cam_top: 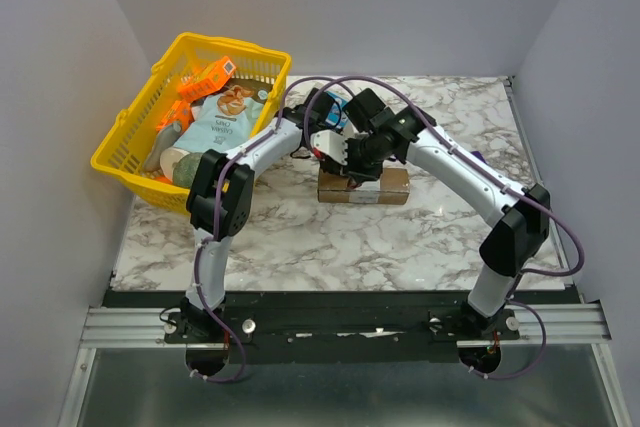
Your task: Unpack the express box
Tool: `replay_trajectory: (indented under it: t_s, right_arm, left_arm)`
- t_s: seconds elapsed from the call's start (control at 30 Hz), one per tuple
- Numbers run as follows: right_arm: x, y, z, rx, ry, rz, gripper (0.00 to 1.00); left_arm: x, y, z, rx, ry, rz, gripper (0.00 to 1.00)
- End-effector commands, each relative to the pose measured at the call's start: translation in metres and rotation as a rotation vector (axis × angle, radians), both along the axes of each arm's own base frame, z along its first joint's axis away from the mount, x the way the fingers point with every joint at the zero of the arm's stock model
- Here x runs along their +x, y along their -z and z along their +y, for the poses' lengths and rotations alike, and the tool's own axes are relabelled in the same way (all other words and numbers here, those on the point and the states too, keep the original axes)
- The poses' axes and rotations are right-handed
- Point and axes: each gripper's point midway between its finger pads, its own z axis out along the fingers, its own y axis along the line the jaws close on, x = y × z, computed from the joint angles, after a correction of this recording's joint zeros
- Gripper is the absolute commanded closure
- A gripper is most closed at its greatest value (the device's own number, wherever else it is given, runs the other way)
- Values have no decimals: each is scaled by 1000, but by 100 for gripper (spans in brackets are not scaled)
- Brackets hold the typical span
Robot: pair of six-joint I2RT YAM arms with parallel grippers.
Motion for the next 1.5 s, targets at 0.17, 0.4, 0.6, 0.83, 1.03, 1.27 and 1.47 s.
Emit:
replay_trajectory:
  t_s: [0.17, 0.4, 0.6, 0.83, 1.03, 1.27, 1.47]
  right_arm:
    - [-6, 16, -22, -91, -24, 24, 100]
    - [-4, 9, 6, 4, 42, 94, 100]
    - [-2, 0, 44, 110, 121, 167, 100]
    - [-1, -15, 87, 178, 95, 152, 99]
    - [2, -13, 75, 150, 110, 116, 100]
    - [-6, -17, 59, 183, 101, 88, 99]
    - [-6, -15, 49, 275, 95, 4, 100]
  left_arm:
    - [-3, 6, 5, 27, -74, 73, 76]
    - [22, -51, 28, -38, -370, 120, 63]
    - [32, -61, 65, 34, -591, 133, 62]
    - [7, -42, 82, 127, -554, 170, 62]
    - [14, -35, 77, 126, -558, 187, 62]
    - [8, -56, 57, -6, -471, 210, 70]
    - [1, -80, 58, -181, -423, 178, 96]
